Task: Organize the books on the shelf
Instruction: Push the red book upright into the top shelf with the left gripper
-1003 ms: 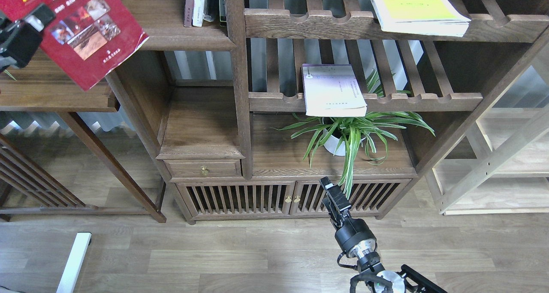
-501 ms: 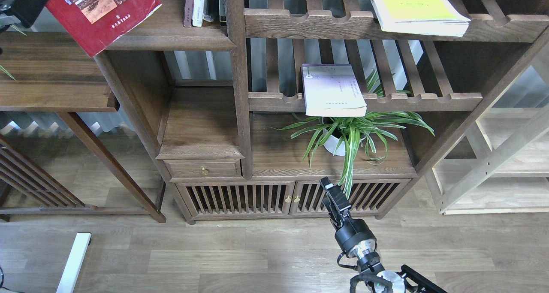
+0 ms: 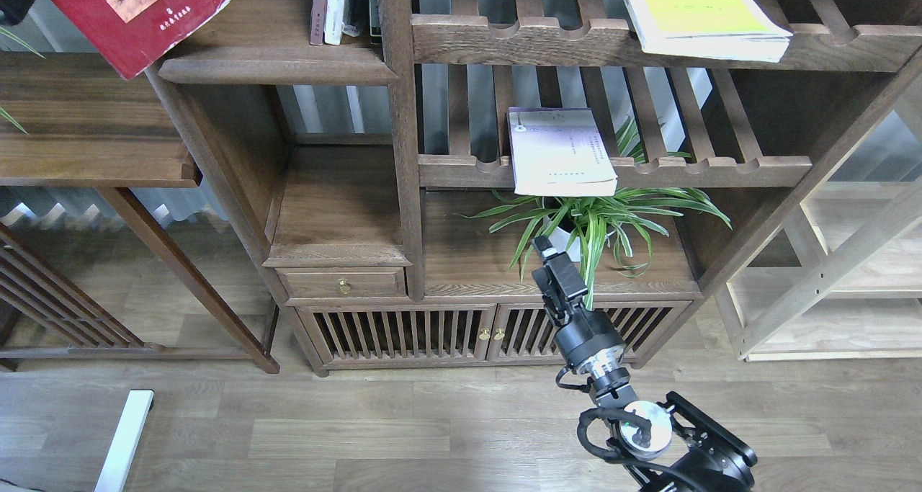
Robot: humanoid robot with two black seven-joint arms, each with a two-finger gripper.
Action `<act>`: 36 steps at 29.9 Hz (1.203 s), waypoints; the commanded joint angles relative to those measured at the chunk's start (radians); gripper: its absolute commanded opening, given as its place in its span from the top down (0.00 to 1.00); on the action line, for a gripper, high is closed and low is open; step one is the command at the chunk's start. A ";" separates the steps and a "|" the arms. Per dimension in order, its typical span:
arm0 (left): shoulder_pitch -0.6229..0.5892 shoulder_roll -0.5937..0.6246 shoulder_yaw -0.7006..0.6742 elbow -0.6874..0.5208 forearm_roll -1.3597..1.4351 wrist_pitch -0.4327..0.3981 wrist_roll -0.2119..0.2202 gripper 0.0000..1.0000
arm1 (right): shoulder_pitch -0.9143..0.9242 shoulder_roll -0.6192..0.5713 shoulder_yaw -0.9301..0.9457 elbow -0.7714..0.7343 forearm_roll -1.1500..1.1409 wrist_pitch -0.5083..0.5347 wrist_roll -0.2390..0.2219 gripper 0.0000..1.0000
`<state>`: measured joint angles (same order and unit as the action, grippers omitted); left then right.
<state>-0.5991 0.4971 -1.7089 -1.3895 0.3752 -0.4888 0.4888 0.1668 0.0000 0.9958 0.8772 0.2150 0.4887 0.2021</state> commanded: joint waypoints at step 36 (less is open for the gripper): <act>-0.320 -0.005 0.261 0.231 0.060 0.076 0.000 1.00 | -0.075 0.000 0.034 0.055 0.027 0.000 0.002 0.01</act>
<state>-0.8884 0.4943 -1.4848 -1.1857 0.4357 -0.4315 0.4885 0.0938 0.0000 1.0290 0.9322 0.2423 0.4887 0.2041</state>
